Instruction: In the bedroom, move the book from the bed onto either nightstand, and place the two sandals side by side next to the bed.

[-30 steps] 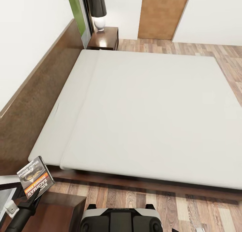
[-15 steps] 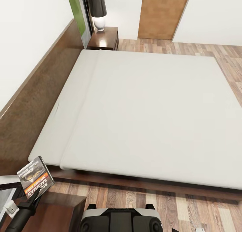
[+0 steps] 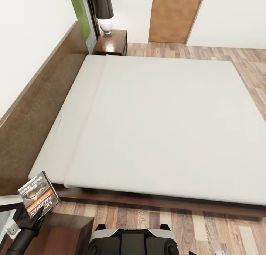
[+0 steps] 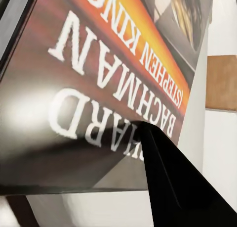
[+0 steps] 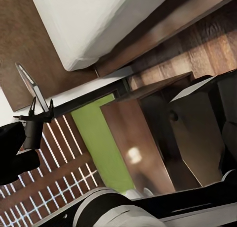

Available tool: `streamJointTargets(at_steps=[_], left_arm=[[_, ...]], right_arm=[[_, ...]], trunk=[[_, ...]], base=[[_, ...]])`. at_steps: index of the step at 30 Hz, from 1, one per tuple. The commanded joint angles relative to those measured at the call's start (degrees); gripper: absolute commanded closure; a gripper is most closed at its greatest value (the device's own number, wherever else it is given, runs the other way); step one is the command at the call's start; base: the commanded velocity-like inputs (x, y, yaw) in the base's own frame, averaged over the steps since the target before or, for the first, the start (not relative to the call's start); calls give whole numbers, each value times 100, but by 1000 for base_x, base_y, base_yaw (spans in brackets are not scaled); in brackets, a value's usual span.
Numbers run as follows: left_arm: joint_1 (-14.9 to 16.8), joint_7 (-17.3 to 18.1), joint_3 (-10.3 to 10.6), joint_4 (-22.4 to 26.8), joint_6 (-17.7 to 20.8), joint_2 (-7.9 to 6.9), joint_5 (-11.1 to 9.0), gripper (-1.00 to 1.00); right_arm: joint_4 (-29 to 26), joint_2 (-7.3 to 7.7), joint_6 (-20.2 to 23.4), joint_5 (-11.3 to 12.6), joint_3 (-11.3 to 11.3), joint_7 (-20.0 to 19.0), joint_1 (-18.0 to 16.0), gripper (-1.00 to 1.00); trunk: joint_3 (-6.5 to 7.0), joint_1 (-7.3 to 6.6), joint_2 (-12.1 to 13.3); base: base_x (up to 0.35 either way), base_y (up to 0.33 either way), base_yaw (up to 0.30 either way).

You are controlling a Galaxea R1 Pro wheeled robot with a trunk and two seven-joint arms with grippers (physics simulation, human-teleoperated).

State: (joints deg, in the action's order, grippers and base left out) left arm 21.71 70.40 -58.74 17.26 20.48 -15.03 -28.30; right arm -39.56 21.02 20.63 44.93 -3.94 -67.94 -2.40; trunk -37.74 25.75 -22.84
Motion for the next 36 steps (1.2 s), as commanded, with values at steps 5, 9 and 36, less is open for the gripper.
streamJointTargets(at_steps=[5, 9, 36], left_arm=[[0, 9, 3, -3, 52, -3, -27, 100], [0, 15, 8, -3, 52, -1, -27, 100], [-1, 159, 5340, 2707, 810, -11, -12, 100]], right_arm=[[1, 8, 55, 60, -28, -1, -5, -100], [1, 8, 55, 60, -28, -1, -5, -100], [1, 8, 55, 55, -28, 6, -2, -100]], trunk=[[-6, 3, -8], [-6, 3, -8], [-6, 3, -8]], base=[[0, 0, -204], [0, 0, -51], [0, 0, -1]])
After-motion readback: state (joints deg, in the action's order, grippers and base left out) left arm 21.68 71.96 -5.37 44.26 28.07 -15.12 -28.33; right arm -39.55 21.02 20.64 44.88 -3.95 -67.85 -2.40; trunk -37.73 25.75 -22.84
